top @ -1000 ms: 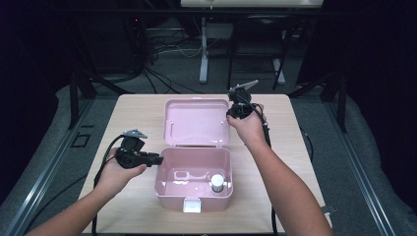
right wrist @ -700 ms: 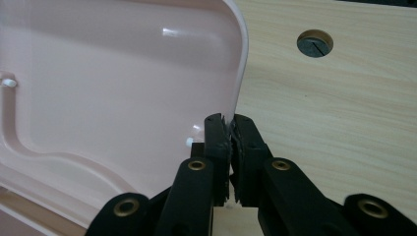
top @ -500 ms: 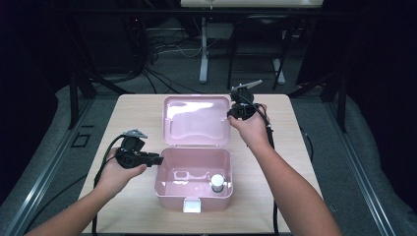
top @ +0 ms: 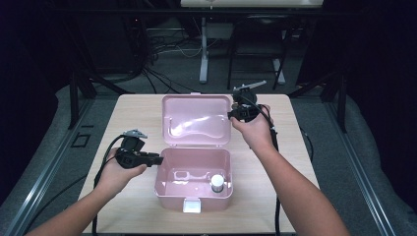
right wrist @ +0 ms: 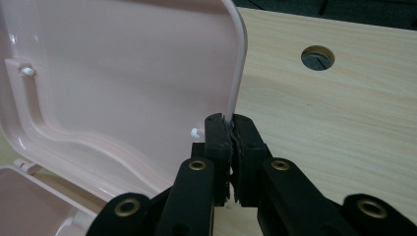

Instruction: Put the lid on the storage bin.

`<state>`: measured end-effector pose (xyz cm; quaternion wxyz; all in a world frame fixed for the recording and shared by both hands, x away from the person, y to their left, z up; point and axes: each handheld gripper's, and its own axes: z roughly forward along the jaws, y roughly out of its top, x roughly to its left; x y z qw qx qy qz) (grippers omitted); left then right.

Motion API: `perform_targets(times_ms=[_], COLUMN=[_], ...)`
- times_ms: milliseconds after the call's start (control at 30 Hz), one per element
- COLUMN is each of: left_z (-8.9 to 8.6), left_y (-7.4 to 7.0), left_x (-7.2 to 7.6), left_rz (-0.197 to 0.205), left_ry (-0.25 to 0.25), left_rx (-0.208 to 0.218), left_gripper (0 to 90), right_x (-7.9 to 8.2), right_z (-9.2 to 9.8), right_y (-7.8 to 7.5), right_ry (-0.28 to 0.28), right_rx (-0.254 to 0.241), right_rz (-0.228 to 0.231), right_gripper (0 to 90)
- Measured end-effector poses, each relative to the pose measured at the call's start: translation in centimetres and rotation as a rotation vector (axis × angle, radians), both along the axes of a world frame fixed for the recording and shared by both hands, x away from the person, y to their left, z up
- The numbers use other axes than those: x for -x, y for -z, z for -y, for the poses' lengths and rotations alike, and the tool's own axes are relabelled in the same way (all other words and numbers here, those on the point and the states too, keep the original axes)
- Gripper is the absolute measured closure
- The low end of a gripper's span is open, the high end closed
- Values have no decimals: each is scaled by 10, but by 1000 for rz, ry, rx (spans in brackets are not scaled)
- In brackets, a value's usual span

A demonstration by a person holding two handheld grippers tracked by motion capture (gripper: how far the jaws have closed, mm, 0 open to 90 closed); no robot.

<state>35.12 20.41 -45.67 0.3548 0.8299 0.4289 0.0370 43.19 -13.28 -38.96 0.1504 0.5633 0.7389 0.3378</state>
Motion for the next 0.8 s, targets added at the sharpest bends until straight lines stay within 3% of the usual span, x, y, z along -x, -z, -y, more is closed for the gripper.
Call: perform_targets(times_ms=[800], left_z=[0], left_y=[0], left_x=[0], left_rz=[-4], left_ry=[-7], left_rx=[0], left_gripper=[727], right_x=[24], right_z=[5], right_y=[-7], right_ry=[-39], right_rx=[-25], right_rz=[71], right_gripper=[872])
